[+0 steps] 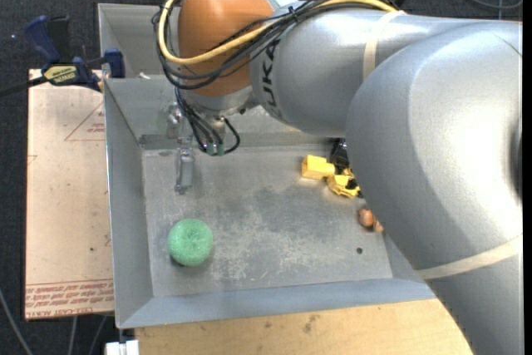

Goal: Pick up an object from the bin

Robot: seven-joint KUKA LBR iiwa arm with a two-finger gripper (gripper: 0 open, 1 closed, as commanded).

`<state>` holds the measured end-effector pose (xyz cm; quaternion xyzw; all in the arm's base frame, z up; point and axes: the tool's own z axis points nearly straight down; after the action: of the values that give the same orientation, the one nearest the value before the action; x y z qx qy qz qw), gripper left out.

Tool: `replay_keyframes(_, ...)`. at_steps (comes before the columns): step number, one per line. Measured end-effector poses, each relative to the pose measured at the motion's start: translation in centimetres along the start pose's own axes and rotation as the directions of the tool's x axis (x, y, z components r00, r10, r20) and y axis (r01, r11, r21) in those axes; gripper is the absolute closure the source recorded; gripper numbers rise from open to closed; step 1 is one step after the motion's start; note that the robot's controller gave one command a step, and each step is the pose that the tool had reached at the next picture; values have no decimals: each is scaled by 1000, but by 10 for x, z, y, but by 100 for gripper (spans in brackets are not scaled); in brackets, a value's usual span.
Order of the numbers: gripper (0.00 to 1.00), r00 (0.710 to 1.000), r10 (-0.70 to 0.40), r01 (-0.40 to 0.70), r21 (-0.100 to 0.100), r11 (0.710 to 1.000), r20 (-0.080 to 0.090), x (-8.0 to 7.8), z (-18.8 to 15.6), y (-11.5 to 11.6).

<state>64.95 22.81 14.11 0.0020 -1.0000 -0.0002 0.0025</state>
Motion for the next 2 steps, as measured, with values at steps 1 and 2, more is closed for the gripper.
replay_keyframes(1,0,1000,3,-3,-1,1000,7,-2,-6,-1)
replay_keyframes(2,0,955,-298,298,1,955,9,22,24,-6)
